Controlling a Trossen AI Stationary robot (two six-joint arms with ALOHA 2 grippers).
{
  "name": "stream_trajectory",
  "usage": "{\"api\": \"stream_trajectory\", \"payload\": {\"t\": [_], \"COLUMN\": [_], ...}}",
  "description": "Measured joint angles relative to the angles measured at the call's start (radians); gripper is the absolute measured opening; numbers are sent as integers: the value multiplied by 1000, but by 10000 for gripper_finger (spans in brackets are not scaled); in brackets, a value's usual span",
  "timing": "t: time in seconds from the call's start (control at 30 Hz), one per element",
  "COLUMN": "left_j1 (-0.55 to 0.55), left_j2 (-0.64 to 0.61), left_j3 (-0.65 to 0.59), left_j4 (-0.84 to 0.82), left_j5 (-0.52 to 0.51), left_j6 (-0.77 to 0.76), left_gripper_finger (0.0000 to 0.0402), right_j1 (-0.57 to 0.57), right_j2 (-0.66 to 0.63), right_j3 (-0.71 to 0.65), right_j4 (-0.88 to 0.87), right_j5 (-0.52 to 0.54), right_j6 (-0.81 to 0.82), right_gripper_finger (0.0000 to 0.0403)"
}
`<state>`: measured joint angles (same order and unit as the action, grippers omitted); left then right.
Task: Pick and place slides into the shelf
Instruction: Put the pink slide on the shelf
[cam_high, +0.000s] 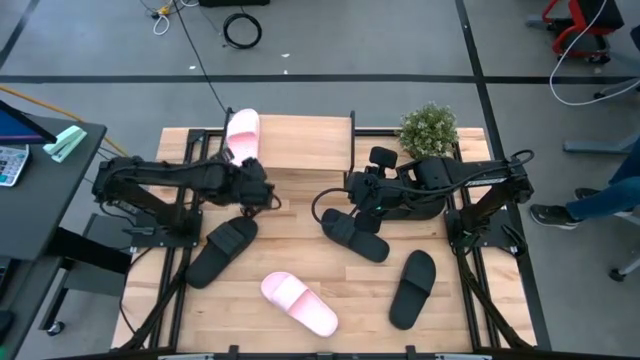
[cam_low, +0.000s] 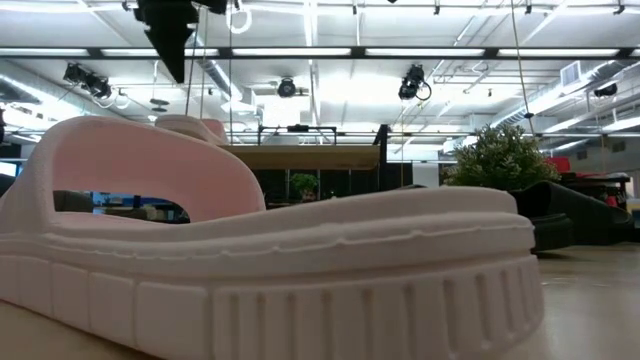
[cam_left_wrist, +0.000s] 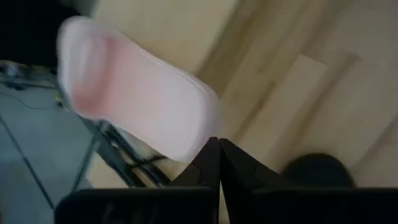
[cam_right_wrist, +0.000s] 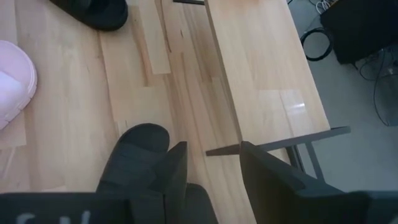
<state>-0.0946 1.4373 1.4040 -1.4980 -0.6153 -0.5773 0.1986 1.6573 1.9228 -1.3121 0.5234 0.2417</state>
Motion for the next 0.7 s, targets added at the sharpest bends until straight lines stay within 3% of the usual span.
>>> {"api": "stream_trajectory", "payload": {"t": [0.17, 0.33, 0.7], "left_j1": [-66, -44, 83], "left_j2": [3, 2, 2], "left_j3": [-111, -221, -274], "left_j4": [6, 33, 206], "left_j5": [12, 11, 10], "left_j6": [-79, -174, -7], "left_gripper_finger": [5, 4, 2], "right_j1": [0, 0, 0], "right_j2": [0, 0, 0], "right_j3": [0, 0, 0], "right_j4": [0, 0, 0], "right_j5": [0, 0, 0], "right_j6": [0, 3, 33], "right_gripper_finger": [154, 154, 154]}}
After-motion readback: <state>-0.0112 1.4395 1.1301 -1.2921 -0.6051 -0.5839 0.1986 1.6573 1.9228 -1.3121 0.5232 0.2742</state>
